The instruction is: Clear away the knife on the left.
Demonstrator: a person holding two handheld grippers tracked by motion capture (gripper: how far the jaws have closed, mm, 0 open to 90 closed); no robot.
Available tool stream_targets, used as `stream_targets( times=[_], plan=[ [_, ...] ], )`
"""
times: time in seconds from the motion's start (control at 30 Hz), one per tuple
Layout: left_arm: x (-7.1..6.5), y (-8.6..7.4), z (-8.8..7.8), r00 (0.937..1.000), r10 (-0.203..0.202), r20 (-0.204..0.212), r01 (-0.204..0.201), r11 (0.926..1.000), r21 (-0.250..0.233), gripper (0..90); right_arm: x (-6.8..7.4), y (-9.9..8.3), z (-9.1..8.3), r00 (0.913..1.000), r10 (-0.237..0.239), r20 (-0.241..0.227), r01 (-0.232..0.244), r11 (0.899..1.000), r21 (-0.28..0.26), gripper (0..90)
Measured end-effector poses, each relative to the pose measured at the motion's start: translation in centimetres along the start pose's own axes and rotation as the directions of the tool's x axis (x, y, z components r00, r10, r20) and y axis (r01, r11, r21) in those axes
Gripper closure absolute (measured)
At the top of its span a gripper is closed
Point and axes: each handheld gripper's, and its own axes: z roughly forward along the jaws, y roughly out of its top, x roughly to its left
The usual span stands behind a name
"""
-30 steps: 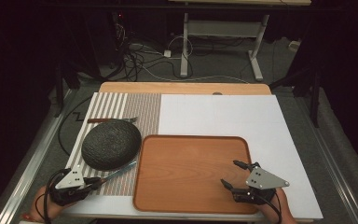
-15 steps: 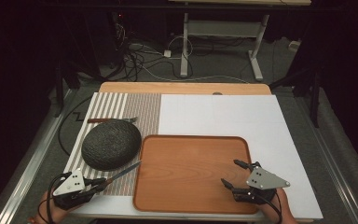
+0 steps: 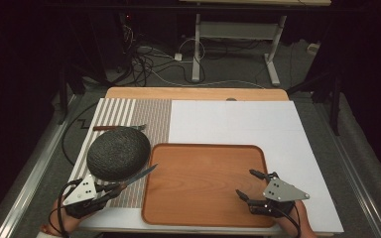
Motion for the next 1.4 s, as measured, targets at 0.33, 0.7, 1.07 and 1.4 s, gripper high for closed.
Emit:
stream_targets(
  times=[0.33,0.7,1.07,1.4],
  plan=[
    [-0.2,1.2,0.9,0.9997,0.005,-0.023,-0.006,0.9994,-0.035,74.0,0.0,0.0,0.0,1.0,-0.003,0.003,0.003,1.0,0.001,27.3],
    [-0.7,2.8,2.0,0.9988,0.025,-0.042,-0.027,0.9982,-0.054,74.0,0.1,0.0,0.0,0.9999,-0.007,0.008,0.007,1.0,0.004,27.3],
    [-1.3,4.5,3.5,0.9987,0.038,-0.033,-0.04,0.9974,-0.06,74.0,0.1,0.0,0.0,0.9999,-0.014,0.009,0.014,1.0,0.007,27.3],
    [-2.3,6.2,5.3,0.9979,0.064,-0.007,-0.064,0.9974,-0.032,74.0,0.0,-0.1,0.0,0.9999,-0.01,0.014,0.01,1.0,0.005,27.3]
  ],
)
